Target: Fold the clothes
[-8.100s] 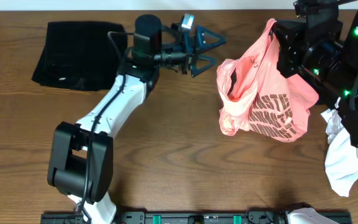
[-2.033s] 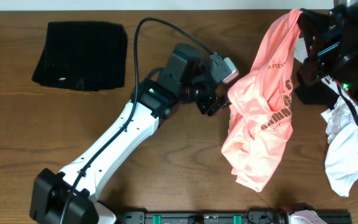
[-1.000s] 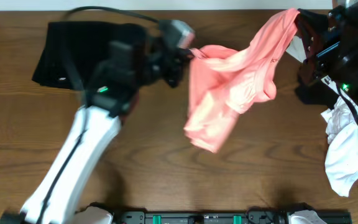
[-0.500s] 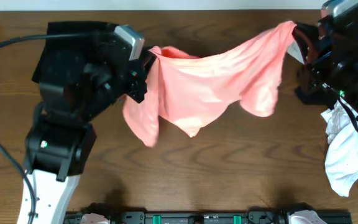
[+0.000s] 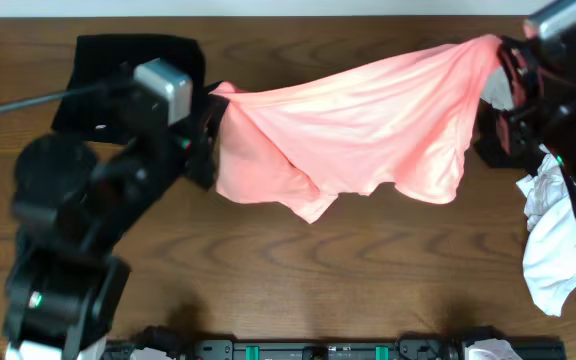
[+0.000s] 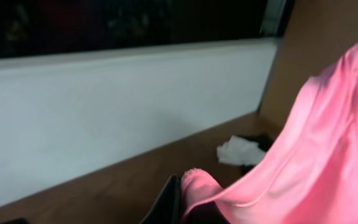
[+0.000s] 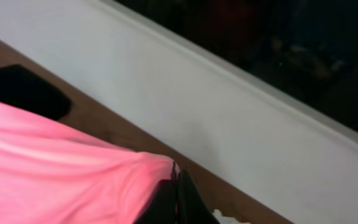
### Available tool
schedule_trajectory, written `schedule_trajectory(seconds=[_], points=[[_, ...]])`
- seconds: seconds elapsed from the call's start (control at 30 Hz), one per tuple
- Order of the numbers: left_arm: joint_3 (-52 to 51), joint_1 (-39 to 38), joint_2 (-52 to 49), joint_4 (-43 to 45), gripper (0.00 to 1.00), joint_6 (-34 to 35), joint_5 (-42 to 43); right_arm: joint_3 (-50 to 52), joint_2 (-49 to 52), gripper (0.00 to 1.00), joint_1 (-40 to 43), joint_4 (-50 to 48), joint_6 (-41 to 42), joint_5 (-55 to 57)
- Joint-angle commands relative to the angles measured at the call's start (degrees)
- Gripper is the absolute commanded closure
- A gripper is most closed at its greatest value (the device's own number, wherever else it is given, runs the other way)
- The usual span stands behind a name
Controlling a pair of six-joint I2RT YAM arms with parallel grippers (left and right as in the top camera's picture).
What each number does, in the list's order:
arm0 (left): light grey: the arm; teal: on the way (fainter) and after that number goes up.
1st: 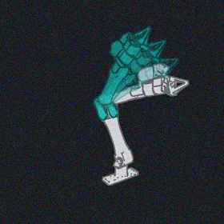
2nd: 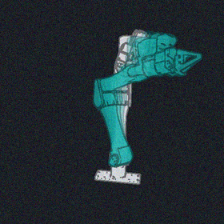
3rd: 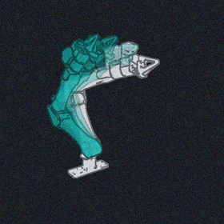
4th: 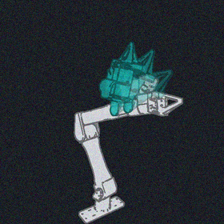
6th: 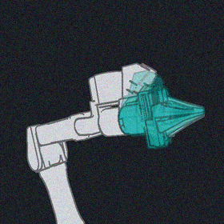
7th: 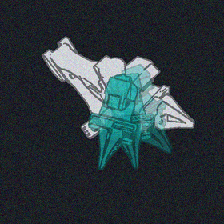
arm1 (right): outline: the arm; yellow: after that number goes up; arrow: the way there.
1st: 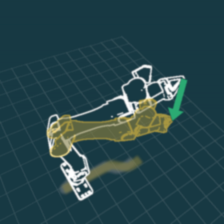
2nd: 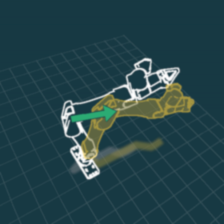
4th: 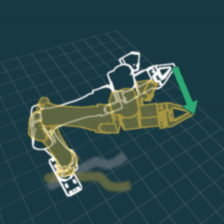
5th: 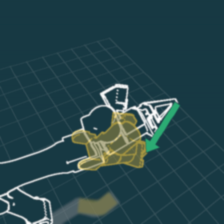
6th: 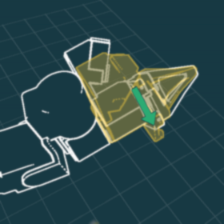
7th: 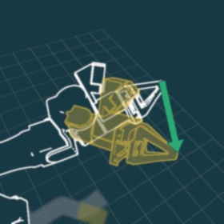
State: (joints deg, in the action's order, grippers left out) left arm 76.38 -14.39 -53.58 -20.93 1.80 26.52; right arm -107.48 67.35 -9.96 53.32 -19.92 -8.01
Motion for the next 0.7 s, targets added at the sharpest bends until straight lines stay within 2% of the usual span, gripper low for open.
schedule_trajectory(seconds=[0.0, 0.4, 0.67], points=[[3.0, 0.2, 4.4, 0.4, 0.94, 4.2, -0.7, -0.5, -4.5, 0.99, 0.3, -0.1, 0.2, 3.3], [3.3, 0.2, 17.2, 0.4, 0.94, 13.7, -0.6, -1.6, -16.6, 0.99, 0.3, 0.3, 4.0, 3.3], [3.3, 0.2, 19.1, -0.5, 0.94, 16.2, -0.2, -1.6, -16.6, 0.99, 0.2, 1.8, 4.6, 3.8]])
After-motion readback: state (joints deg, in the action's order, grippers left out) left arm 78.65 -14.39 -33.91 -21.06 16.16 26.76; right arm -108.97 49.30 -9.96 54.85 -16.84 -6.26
